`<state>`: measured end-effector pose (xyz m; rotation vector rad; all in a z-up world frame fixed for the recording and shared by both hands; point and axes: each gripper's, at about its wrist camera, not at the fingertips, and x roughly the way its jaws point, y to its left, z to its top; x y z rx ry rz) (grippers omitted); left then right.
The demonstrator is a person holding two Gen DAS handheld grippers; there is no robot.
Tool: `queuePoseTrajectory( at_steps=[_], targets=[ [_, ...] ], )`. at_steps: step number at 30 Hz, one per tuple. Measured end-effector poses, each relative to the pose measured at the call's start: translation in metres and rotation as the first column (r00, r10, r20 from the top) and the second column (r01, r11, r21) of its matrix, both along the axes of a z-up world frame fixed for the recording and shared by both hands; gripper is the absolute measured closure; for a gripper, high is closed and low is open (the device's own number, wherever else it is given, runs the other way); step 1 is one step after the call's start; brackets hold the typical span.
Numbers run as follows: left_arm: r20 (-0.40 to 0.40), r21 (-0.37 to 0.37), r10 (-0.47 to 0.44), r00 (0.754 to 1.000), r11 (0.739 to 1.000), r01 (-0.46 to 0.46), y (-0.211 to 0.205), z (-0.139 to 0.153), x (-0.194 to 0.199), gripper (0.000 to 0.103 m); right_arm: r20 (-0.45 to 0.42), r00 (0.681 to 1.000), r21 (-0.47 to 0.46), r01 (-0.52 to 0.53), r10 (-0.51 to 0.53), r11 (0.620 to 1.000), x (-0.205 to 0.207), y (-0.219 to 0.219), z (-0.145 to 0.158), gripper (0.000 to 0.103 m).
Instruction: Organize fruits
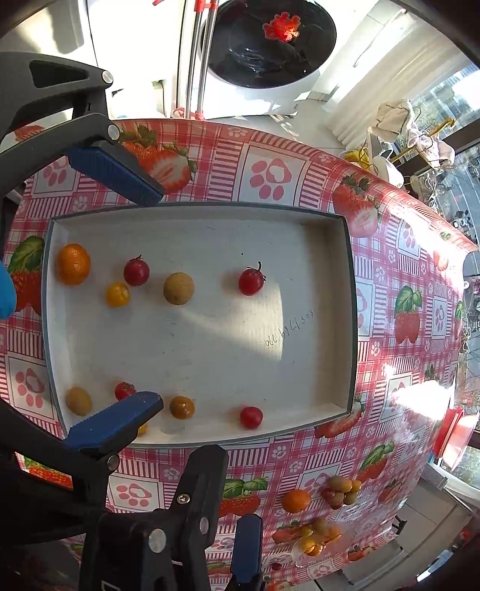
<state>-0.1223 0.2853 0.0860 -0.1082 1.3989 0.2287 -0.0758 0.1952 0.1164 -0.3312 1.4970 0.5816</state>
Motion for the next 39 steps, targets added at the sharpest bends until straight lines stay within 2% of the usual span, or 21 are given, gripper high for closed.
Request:
queuePoseTrajectory(
  at_steps=[21, 39],
  targets=[
    [0.007, 0.003, -0.017, 1.0, 1.0, 0.017, -0.005, 0.014, -0.02, 0.001, -0.001, 1.0, -0.056, 0.007, -0.007, 0.998, -0.013, -0.006, 0.005, 0.016],
    [0.004, 0.006, -0.017, 1.0, 1.0, 0.017, -0.01, 0.02, -0.025, 0.001, -0.028, 0.999, -0.039, -0.022, 0.021, 0.999, -0.021, -0.002, 0.007, 0.016]
  ],
)
